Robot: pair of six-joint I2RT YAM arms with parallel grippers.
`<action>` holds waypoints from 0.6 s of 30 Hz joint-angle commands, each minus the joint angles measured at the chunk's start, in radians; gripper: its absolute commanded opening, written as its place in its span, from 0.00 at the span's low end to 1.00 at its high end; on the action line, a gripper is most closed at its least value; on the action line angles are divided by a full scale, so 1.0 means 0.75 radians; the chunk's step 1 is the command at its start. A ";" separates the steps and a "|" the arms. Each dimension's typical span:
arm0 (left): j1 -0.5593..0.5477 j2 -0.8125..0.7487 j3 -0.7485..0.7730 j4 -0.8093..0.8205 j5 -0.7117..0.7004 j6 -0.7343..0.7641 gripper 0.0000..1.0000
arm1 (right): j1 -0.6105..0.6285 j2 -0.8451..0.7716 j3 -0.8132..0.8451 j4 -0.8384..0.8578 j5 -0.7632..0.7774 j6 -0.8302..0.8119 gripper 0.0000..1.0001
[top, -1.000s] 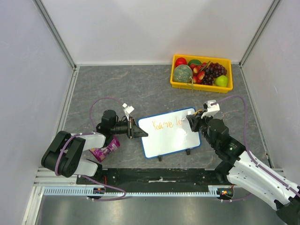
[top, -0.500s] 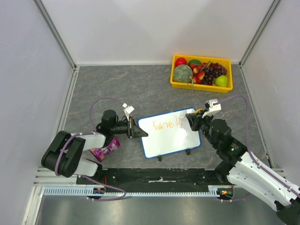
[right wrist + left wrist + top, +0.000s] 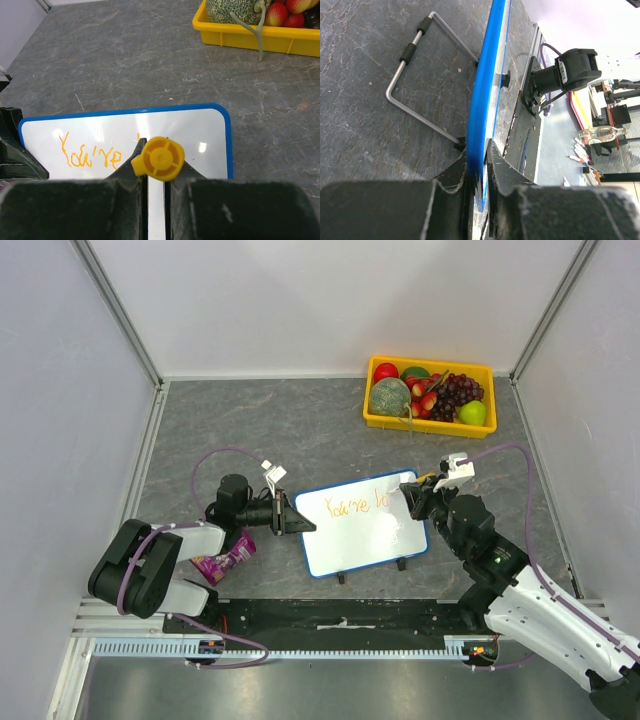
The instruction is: Write a sentence on the whiteboard
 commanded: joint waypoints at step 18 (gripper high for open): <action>-0.006 0.038 0.001 -0.064 -0.070 0.123 0.02 | -0.002 -0.050 -0.064 -0.096 0.061 -0.014 0.00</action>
